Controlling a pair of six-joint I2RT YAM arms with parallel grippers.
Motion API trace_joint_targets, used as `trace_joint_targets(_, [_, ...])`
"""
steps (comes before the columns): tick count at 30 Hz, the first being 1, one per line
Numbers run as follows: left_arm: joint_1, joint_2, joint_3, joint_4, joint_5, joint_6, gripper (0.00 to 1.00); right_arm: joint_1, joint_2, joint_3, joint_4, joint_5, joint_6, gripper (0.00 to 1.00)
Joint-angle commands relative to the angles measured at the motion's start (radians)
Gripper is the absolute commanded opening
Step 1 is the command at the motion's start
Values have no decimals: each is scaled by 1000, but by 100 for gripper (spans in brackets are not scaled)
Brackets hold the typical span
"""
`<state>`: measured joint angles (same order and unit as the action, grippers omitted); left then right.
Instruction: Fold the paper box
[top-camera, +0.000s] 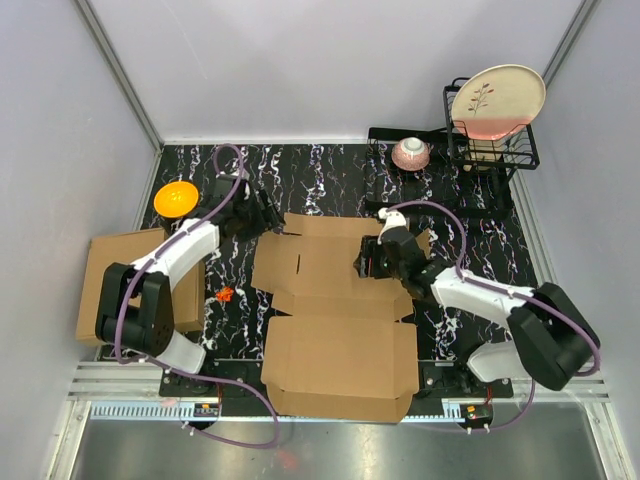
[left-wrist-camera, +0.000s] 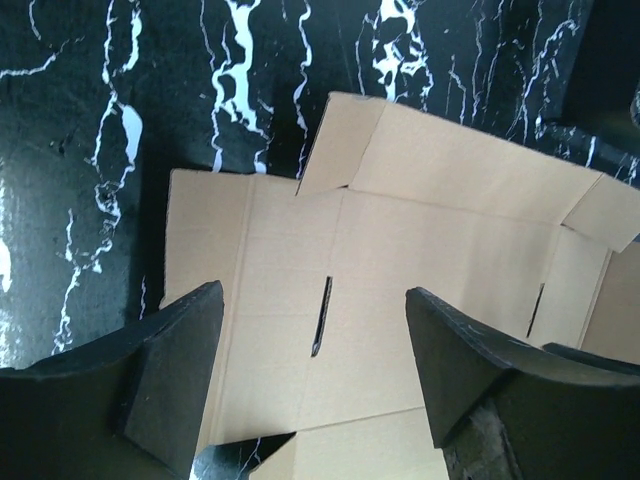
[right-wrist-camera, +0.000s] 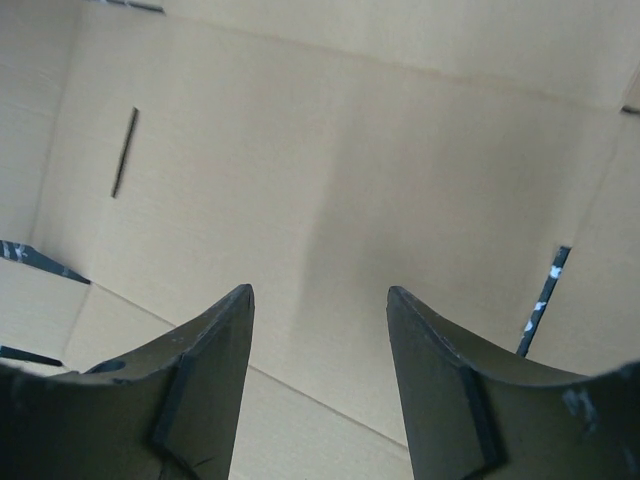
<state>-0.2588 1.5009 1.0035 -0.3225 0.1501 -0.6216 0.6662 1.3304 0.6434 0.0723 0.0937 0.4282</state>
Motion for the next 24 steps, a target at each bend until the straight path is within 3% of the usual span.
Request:
trace_joint_targets(1, [1,48,56,94,8,-18,77,1,85,-16,110,-61,47,62])
trace_joint_targets(9, [-7,225,168,114,-14,-23,70,-2,191,19,106,-83,61,54])
trace_joint_targets(12, [-17,286,213,111,-37,-27,65,1,208,41,75,-74,66,31])
trace_joint_targets(13, [-23,301,240,91,-44,-26,63,1,213,45,64,-68,66,14])
trace_joint_targets(15, [-43,332,263,74,-76,-9,60,1,227,62,38,-66,70,1])
trace_joint_targets(24, [-76,406,328,33,-121,26,55,0,227,59,26,-69,80,1])
